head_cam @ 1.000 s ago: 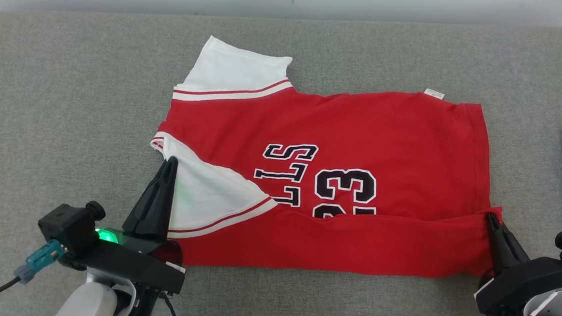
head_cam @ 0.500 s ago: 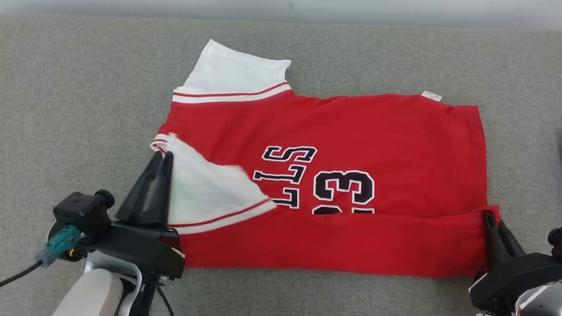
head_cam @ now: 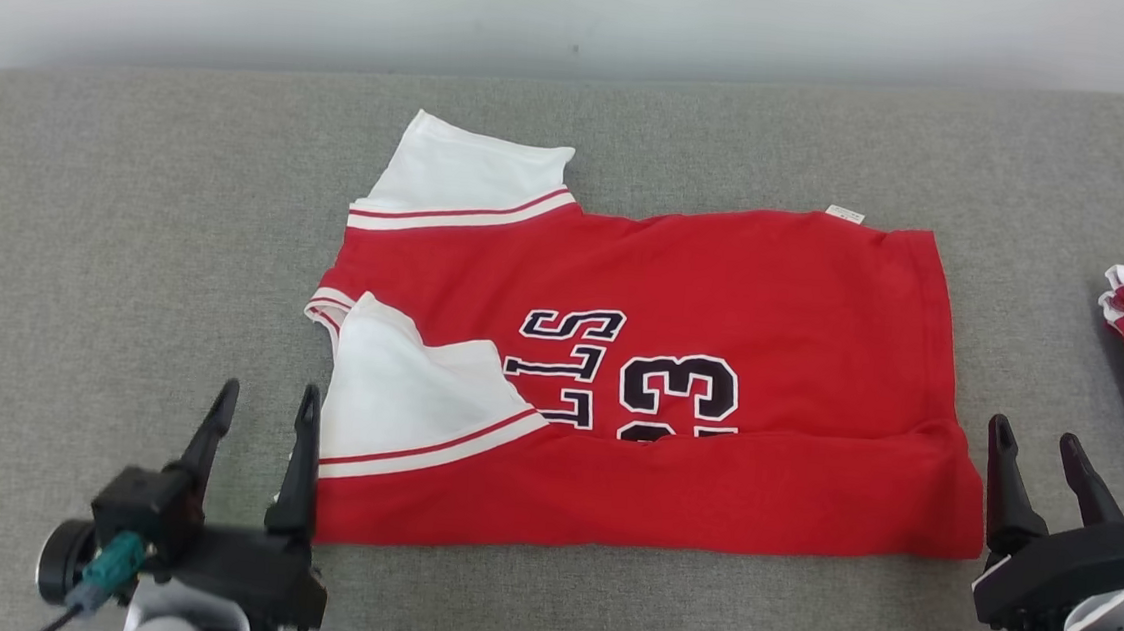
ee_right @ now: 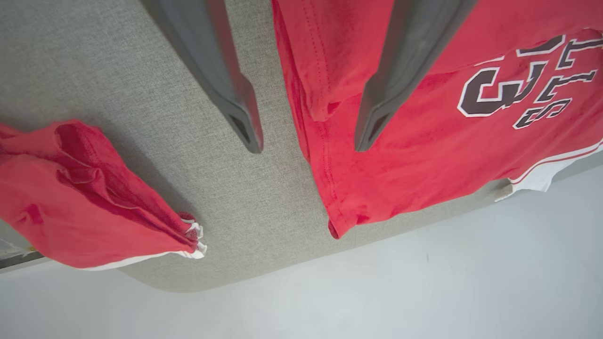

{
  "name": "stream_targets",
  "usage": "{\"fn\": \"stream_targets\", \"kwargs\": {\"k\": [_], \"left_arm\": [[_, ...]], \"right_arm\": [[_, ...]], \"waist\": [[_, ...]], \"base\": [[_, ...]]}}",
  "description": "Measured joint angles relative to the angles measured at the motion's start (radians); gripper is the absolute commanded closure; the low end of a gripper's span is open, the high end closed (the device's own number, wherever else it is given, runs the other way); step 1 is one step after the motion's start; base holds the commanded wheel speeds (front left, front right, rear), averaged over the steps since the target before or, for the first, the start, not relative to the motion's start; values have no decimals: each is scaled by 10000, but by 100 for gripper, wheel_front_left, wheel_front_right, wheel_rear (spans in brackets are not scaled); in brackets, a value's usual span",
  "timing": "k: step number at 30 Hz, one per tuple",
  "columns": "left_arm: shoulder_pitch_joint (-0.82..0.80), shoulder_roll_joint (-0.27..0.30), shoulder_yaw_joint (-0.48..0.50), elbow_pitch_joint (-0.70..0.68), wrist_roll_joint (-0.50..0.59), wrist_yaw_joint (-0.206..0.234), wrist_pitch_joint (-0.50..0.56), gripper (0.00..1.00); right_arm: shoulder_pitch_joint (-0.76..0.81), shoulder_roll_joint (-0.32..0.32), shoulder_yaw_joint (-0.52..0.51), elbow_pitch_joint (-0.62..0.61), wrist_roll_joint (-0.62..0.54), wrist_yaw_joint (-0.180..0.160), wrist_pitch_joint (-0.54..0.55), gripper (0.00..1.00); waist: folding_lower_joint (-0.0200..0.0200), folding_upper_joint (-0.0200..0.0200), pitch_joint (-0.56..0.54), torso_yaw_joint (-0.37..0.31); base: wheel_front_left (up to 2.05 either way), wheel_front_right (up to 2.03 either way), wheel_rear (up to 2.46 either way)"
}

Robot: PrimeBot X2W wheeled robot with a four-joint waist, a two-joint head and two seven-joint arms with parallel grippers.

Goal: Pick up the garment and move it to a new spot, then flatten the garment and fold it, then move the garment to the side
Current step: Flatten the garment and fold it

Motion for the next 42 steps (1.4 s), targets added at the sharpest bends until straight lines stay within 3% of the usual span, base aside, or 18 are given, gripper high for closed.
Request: {"fn": "stream_targets", "kwargs": {"k": [11,36,37,38,39,40,41,42], "left_arm": [[1149,217,-284,389,744,360,0,0],[246,-109,-825,1753,802,704,1147,0],[213,-127,-834,1781,777,702,1149,10],[182,-140,-844,1818,759,685,1162,40],[129,-148,-859,1856,734,619,1181,66],[74,-157,-892,1887,727,610,1204,89],[26,-184,-947,1916,717,558,1243,100],[-4,-215,-1011,1956,700,487,1298,100]], "right_arm": [[860,236,-4,-510,-476,0,-23,0],[130,316,13,1726,-1492,0,859,0],[60,311,36,1801,-1490,0,863,0],[2,307,54,1873,-1488,0,867,0],[-52,299,84,1929,-1488,-2,872,16],[-106,284,119,1992,-1486,-25,932,60],[-138,276,134,2023,-1482,-31,947,100],[-160,267,157,2040,-1476,-31,945,100]], "waist": [[-1,0,-182,-45],[0,-2,514,2],[-1,-2,546,13],[-1,-2,572,27],[-1,-3,591,45],[-1,-3,605,64],[-2,-4,614,85],[-1,-3,615,107]], "base": [[0,0,0],[0,0,0],[0,0,0],[0,0,0],[0,0,0],[0,0,0],[0,0,0],[0,0,0]]}}
